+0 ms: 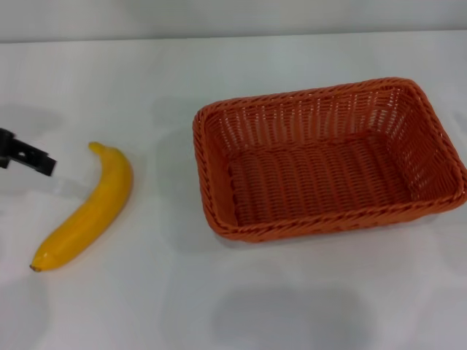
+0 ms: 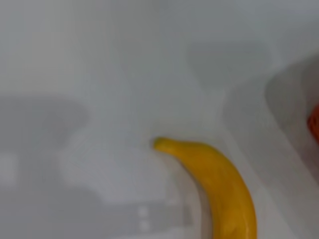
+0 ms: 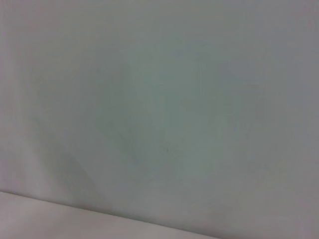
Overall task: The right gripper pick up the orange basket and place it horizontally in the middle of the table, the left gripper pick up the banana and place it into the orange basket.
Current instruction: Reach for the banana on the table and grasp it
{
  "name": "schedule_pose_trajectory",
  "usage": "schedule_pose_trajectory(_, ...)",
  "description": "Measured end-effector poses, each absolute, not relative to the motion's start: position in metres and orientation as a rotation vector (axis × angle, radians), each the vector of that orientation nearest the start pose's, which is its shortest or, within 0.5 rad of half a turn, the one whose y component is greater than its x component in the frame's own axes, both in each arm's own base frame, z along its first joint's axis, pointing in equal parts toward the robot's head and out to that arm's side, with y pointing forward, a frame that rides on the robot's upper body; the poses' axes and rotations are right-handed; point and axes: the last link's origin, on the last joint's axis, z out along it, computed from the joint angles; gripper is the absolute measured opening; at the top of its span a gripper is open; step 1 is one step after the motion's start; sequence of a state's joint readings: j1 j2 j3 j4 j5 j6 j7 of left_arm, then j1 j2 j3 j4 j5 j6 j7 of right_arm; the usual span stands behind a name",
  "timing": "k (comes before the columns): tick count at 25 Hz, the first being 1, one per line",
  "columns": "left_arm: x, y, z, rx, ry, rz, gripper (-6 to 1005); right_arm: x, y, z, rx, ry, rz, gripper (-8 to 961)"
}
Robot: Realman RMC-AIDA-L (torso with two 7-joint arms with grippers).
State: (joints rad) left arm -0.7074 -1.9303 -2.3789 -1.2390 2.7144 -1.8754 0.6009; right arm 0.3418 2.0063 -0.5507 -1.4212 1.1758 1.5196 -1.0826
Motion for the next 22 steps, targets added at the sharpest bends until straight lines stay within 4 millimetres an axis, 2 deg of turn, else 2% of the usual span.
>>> schedule_pose_trajectory(8, -0.236, 0.38, 0.092, -2.302, -1.488, 0.398, 791, 0.271, 0.328, 0.186, -2.132, 0.839, 0.576, 832)
schedule_pose_trajectory(16, -0.241, 0.387, 0.046, -2.325, -1.483, 0.471, 788, 0.268, 0.334, 0.185, -2.13, 0.825, 0.578, 832)
schedule_pose_trajectory(22, -0.24, 0.389, 0.028, -2.341, -1.497, 0.495, 786, 0.265, 0.339, 0.182, -2.143, 0.817, 0.59, 833)
